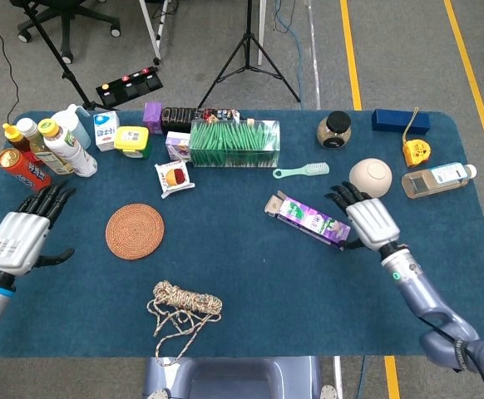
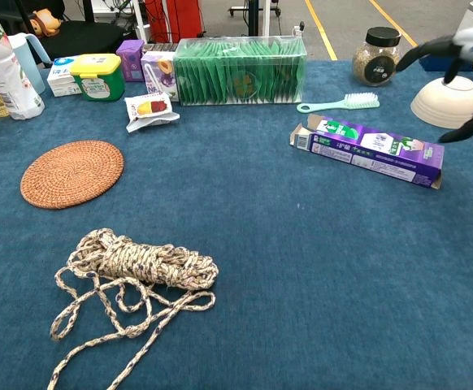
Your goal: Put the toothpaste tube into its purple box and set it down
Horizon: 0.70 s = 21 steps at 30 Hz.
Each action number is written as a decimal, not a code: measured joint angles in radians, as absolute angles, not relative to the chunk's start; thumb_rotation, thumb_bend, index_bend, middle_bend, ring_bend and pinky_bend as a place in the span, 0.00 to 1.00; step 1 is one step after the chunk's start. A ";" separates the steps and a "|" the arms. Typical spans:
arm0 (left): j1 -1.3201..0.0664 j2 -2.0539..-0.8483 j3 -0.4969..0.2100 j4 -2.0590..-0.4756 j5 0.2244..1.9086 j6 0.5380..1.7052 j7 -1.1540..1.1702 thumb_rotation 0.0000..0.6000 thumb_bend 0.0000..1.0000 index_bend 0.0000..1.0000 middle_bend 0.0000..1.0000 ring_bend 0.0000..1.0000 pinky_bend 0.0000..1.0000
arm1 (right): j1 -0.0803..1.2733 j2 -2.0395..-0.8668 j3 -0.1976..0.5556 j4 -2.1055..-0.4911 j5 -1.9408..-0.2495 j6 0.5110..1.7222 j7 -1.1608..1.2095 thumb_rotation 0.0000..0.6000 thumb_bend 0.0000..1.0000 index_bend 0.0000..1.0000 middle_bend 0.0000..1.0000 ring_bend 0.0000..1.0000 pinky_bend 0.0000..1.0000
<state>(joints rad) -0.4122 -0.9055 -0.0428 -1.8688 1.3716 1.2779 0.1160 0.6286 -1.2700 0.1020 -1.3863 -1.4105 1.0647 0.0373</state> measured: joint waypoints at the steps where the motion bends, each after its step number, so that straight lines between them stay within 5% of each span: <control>1: -0.391 -0.905 -0.032 -1.853 1.386 1.297 0.086 1.00 0.14 0.00 0.00 0.00 0.15 | 0.615 -1.258 0.101 -1.397 -1.415 1.089 0.036 1.00 0.00 0.15 0.10 0.05 0.25; 12: -0.207 -0.942 0.036 -1.657 1.462 1.473 -0.166 1.00 0.11 0.00 0.00 0.00 0.15 | 0.420 -1.120 0.082 -1.493 -1.462 1.370 0.015 1.00 0.00 0.15 0.10 0.05 0.24; 21: -0.076 -1.016 0.078 -1.477 1.554 1.621 -0.320 1.00 0.11 0.00 0.00 0.00 0.15 | 0.310 -1.074 0.039 -1.503 -1.516 1.482 0.009 1.00 0.00 0.14 0.07 0.02 0.22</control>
<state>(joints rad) -0.0760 -1.0161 0.0779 -1.4766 1.5537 1.6206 -0.3201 0.3102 -1.0739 0.0389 -1.5030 -1.5162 1.4817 0.0090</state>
